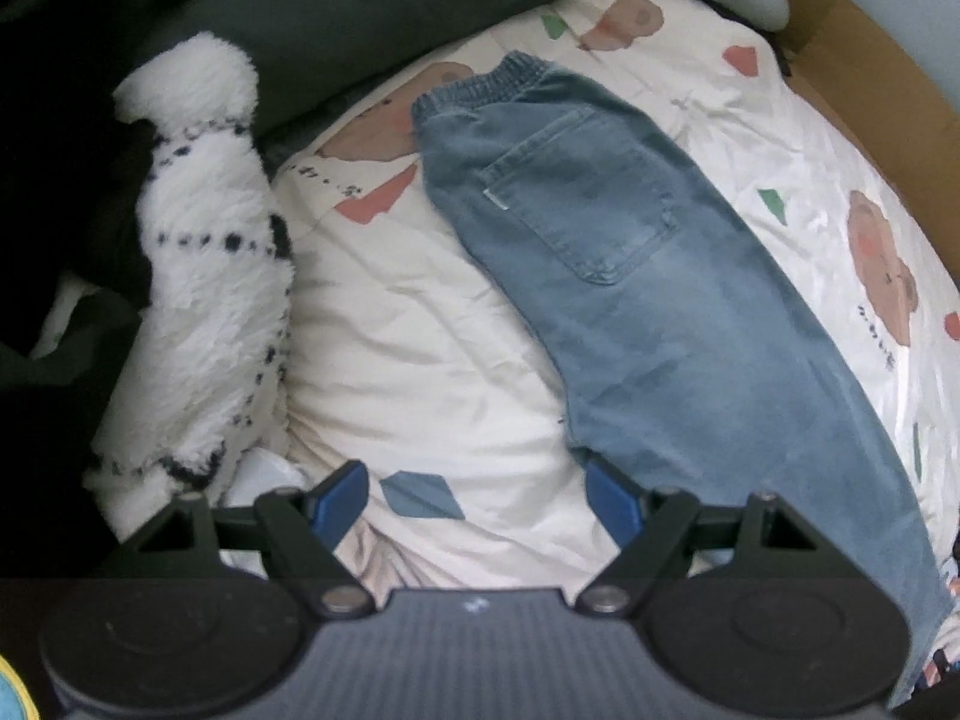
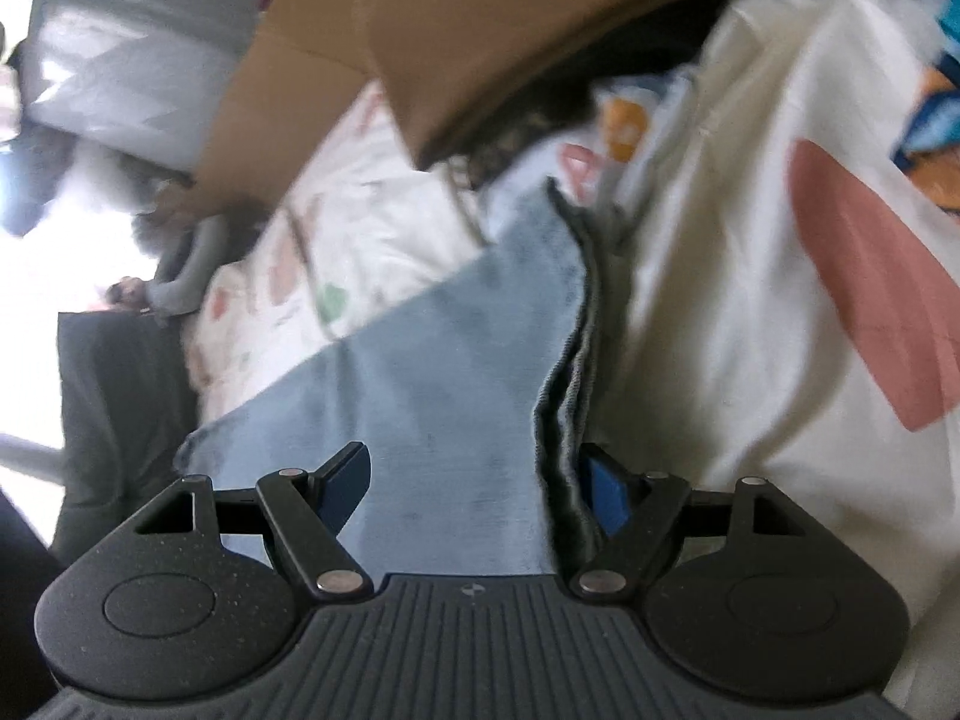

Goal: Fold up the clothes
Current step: 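Lift the left gripper away while the right gripper pinches the leg hem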

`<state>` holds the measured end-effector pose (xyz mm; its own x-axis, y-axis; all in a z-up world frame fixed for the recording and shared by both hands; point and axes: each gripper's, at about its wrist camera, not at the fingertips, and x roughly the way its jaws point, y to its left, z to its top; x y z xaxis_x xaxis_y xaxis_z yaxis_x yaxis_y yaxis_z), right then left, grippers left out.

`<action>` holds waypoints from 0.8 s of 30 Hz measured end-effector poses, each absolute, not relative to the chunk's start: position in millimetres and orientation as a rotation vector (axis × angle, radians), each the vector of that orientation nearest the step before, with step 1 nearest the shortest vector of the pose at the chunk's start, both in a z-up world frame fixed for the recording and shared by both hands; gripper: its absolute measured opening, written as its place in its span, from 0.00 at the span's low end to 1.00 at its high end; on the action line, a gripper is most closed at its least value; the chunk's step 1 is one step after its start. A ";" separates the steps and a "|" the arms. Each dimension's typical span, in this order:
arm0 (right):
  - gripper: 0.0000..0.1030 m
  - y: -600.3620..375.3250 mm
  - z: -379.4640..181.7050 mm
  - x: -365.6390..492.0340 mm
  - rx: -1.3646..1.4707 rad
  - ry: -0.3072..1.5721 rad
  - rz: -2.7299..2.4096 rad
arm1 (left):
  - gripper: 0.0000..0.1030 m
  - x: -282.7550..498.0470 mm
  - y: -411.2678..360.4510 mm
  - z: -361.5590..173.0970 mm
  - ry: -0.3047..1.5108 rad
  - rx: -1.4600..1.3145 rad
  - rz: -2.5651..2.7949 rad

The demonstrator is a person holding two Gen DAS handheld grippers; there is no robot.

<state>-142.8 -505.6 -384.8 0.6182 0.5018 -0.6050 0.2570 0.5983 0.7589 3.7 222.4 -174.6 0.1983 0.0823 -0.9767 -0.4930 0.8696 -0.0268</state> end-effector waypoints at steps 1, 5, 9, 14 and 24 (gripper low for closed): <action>0.76 -504.4 -382.1 -142.2 0.952 0.921 0.182 | 0.79 5.6 220.1 -173.1 1.316 -0.367 0.410; 0.76 -499.1 -377.7 -138.1 0.964 0.902 0.209 | 0.79 14.6 209.1 -167.8 1.316 -0.338 0.384; 0.76 -496.0 -379.9 -135.7 0.989 0.885 0.204 | 0.79 23.0 201.8 -165.0 1.318 -0.320 0.367; 0.76 -494.4 -389.2 -130.5 1.008 0.894 0.177 | 0.79 29.4 198.2 -165.7 1.322 -0.311 0.352; 0.73 -511.4 -423.5 -117.4 1.035 0.983 0.147 | 0.79 27.0 201.6 -177.5 1.350 -0.307 0.349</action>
